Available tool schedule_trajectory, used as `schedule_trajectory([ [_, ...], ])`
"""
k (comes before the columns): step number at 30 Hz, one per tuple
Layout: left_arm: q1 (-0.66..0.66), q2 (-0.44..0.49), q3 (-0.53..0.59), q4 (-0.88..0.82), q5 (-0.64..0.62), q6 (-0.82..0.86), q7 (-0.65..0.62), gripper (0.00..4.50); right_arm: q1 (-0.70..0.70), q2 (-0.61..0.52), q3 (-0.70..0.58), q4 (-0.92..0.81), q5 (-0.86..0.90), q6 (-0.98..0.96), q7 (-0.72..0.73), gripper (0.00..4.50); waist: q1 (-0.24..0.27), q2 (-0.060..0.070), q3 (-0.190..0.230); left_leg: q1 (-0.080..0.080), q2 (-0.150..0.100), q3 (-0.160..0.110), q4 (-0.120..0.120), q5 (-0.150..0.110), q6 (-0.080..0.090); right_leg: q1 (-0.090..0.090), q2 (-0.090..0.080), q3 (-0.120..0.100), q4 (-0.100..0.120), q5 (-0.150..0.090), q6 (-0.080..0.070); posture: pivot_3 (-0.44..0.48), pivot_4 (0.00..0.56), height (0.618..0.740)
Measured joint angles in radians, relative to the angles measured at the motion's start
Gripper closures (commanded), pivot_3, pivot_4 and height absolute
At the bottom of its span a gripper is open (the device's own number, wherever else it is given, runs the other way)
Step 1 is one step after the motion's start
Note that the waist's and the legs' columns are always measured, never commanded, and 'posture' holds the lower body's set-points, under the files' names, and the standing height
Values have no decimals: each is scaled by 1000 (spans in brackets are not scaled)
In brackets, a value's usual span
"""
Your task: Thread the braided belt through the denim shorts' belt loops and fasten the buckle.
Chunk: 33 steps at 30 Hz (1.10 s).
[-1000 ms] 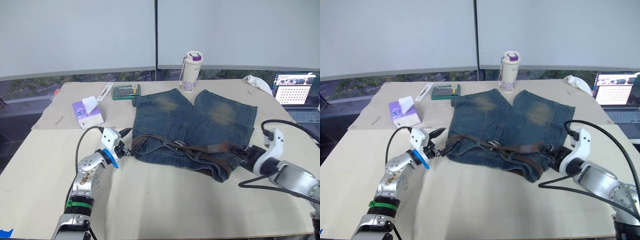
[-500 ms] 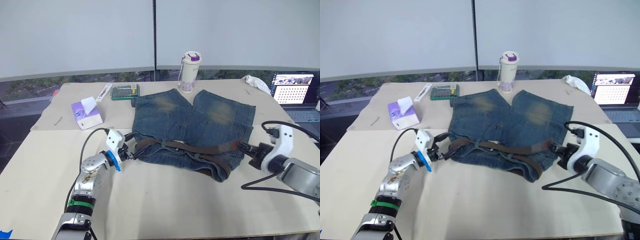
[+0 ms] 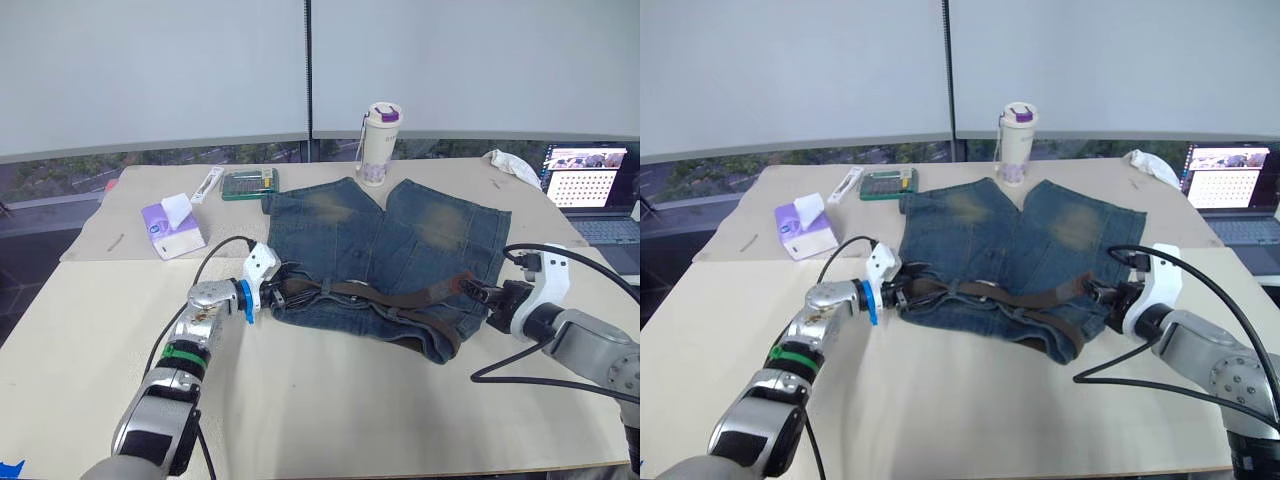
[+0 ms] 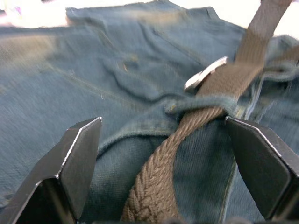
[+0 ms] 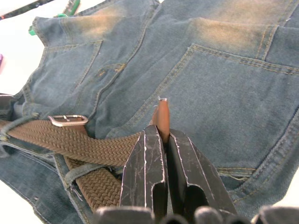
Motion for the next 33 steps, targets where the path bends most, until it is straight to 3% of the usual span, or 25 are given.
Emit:
schedule_trajectory([
  [8, -41, -3, 16, 90, 13, -35, -117, 3535, -4, 21, 0, -11, -43, 0, 19, 4500, 0, 0, 0, 0, -1, 0, 0, 0, 0, 0, -1, 0, 1, 0, 0, 0, 150, 740],
  [11, -41, -7, 47, 89, -19, -6, -149, 4469, -1, 20, 2, -35, -104, -12, 72, 3450, -1, 0, 0, 0, -1, 0, 1, 0, 0, 0, -1, 0, 2, 0, 0, 0, 150, 740],
  [17, -22, -2, 71, 54, -60, 132, -224, 4500, 1, -146, 121, -49, -449, -175, 243, 1300, -5, 0, 0, 1, -4, 0, 4, -1, 1, -1, 0, -1, 12, -2, 3, 0, 150, 740],
  [18, -16, 2, 71, 44, -60, 147, -233, 4500, -13, -146, 133, -48, -493, -209, 265, 837, -8, 0, 0, 1, -3, 0, 4, -1, 1, -1, 0, -1, 11, -2, 4, 0, 150, 740],
  [21, -5, 8, 69, 20, -60, 179, -257, 4500, -96, -130, 196, -53, -580, -289, 327, 28, -18, 0, 0, 2, -3, -1, 4, -1, 1, -1, 0, -1, 11, -2, 4, 0, 150, 740],
  [27, 17, 2, 66, -12, -59, 205, -270, 4500, -246, -33, 409, -82, -686, -357, 486, 28, -21, 0, 0, 1, -3, -2, 5, 0, 0, -1, -1, -2, 13, -2, 4, 0, 150, 740],
  [33, 26, 2, 61, -25, -58, 223, -298, 4500, -335, 22, 638, 52, -906, -456, 624, 28, -14, 0, -1, 1, -7, -3, 7, 0, 0, -2, -2, -2, 13, -2, 4, 0, 150, 740],
])
